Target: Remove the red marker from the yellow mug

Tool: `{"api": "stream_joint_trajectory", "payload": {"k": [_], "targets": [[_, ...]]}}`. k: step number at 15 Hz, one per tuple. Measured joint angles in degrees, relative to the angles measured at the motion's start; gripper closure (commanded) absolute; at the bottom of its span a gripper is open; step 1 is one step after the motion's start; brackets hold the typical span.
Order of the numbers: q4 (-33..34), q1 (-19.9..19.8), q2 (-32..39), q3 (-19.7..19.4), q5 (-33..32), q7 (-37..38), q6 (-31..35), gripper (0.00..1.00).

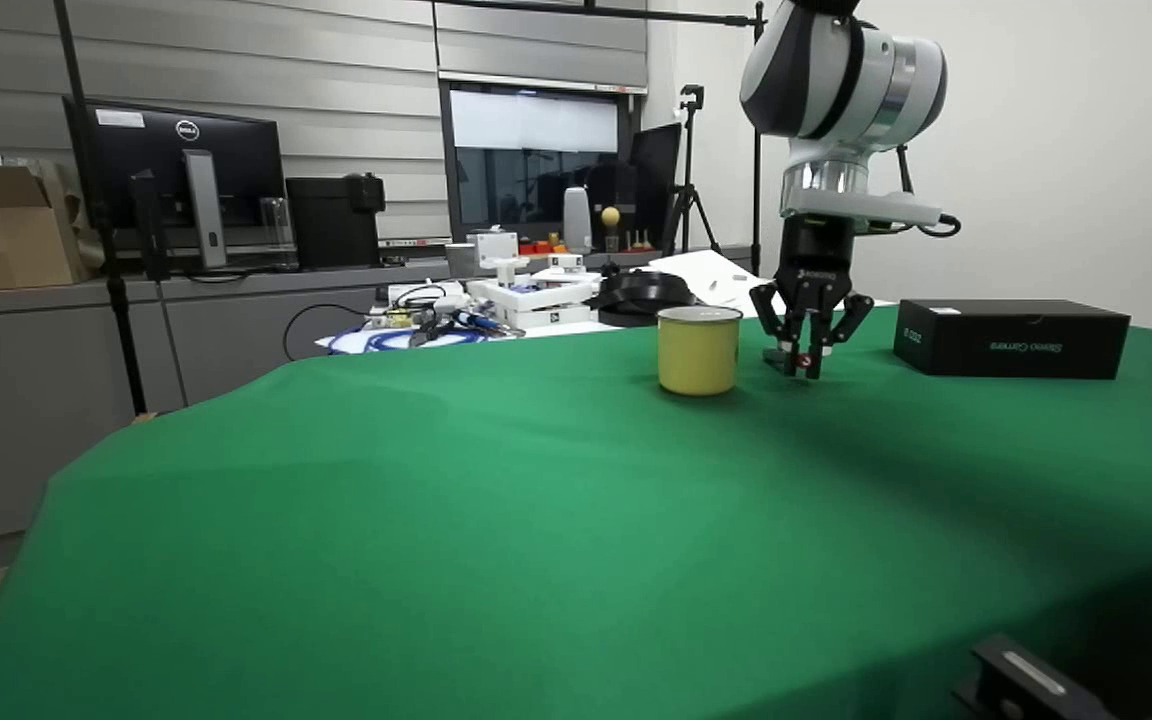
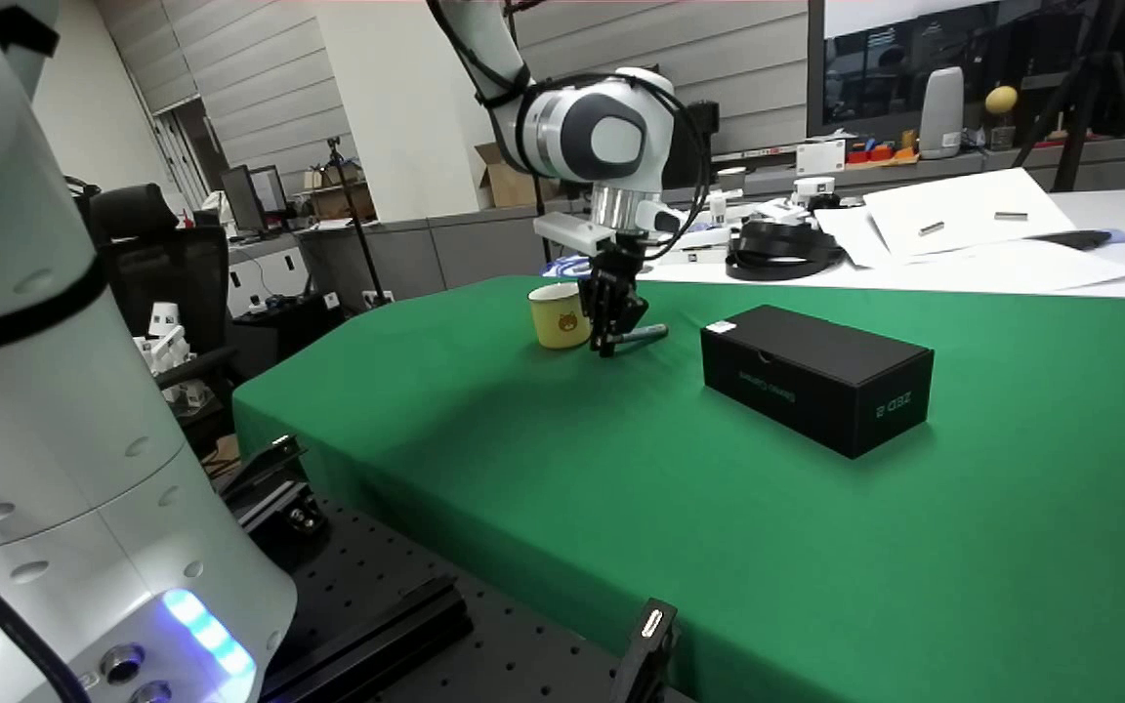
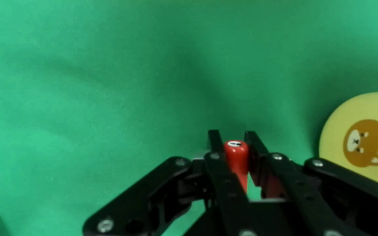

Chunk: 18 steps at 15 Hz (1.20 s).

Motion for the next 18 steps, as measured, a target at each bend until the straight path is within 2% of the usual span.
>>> {"api": "stream_joint_trajectory", "payload": {"k": [5,7,15,18], "targets": [[0.28,-0.23,-0.37,0.69,-0.09,0.00,-0.15,0.12],[1.37,-0.61,-2.32,0.78,0.04,0.02,-2.66,0.00],[5.57,-3.37,-11.98,0.83,3.26,-1.24,-15.47,0.00],[5.57,-3.61,-12.40,0.92,3.42,-1.71,-16.27,0.00]]}}
